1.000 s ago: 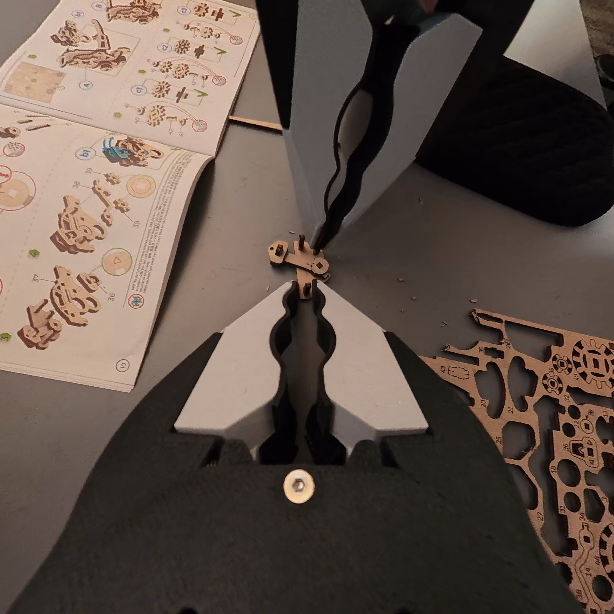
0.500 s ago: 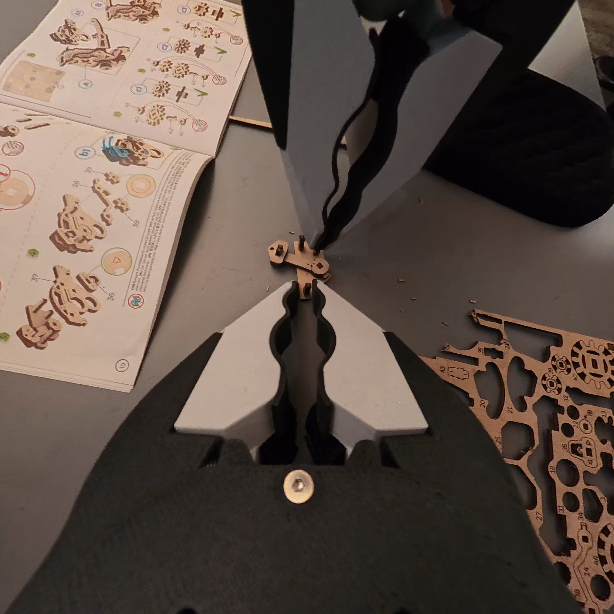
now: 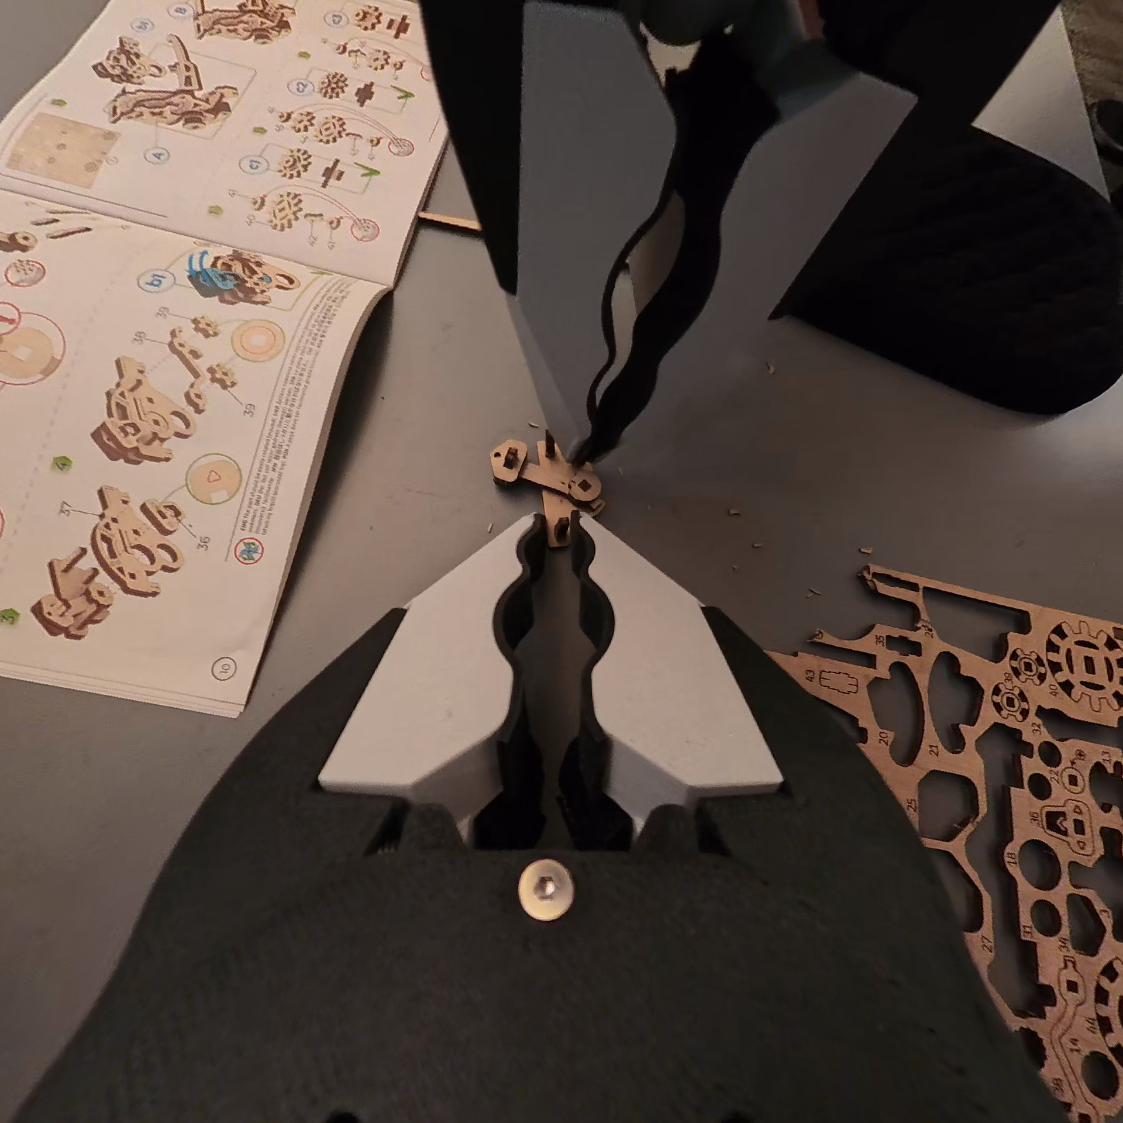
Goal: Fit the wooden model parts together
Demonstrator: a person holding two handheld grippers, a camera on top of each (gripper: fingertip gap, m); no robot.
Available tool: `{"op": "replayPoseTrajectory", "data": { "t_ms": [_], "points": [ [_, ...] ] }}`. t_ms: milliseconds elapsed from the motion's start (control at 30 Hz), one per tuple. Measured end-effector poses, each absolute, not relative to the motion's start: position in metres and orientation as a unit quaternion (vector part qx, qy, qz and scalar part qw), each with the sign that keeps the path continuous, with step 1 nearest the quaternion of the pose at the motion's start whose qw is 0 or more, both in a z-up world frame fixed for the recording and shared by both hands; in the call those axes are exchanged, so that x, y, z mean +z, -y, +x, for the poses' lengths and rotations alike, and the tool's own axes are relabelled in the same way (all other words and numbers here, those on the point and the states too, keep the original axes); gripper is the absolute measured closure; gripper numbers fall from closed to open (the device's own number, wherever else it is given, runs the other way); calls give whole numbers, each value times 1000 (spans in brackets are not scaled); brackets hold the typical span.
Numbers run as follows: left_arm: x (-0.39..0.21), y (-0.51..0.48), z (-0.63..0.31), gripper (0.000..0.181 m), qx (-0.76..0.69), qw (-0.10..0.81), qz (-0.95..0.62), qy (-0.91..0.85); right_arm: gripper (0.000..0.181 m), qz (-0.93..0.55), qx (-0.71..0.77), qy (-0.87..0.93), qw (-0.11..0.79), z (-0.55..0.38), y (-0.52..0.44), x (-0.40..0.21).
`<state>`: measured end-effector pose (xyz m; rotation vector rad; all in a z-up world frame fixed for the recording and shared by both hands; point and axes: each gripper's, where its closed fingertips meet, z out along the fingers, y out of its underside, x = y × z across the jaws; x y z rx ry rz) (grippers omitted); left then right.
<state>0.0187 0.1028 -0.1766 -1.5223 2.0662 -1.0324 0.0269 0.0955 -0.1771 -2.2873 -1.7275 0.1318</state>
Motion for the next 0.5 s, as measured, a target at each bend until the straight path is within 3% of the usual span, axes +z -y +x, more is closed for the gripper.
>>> {"op": "replayPoseTrajectory", "data": {
  "t_ms": [333, 500],
  "points": [
    [-177, -103, 19, 175, -372, 180, -543, -731, 181, -787, 25, 594, 168, 28, -96, -166],
    [-176, -103, 19, 175, -373, 178, -544, -730, 171, -780, 5, 607, 150, 28, -96, -164]
  ]
}}
